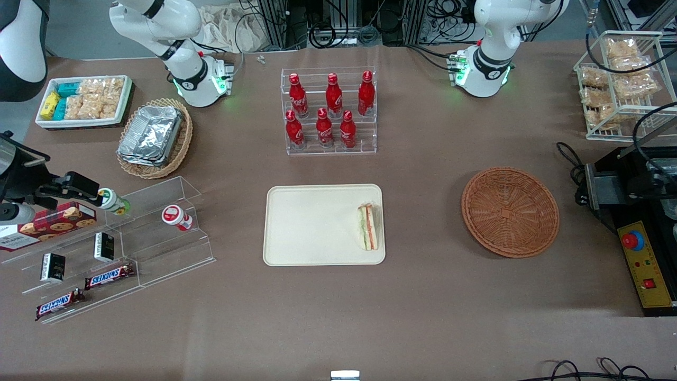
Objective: Place sandwich from basket to tray
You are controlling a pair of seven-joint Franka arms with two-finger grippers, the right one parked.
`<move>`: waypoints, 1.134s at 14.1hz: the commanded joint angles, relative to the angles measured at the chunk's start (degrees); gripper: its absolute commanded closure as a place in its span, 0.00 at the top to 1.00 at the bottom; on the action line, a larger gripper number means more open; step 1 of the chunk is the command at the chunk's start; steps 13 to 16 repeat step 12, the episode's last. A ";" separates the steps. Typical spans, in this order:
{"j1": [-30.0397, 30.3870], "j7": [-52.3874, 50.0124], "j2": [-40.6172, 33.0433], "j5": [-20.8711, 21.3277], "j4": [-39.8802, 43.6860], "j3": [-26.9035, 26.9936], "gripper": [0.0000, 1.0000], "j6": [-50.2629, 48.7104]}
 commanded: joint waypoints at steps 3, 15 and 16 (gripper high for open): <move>-1.87 -16.09 0.00 -0.32 0.80 -4.46 1.00 0.29; -1.60 -31.30 1.05 6.90 2.48 -13.00 1.00 -1.72; -1.60 -31.30 1.05 6.90 2.48 -13.00 1.00 -1.72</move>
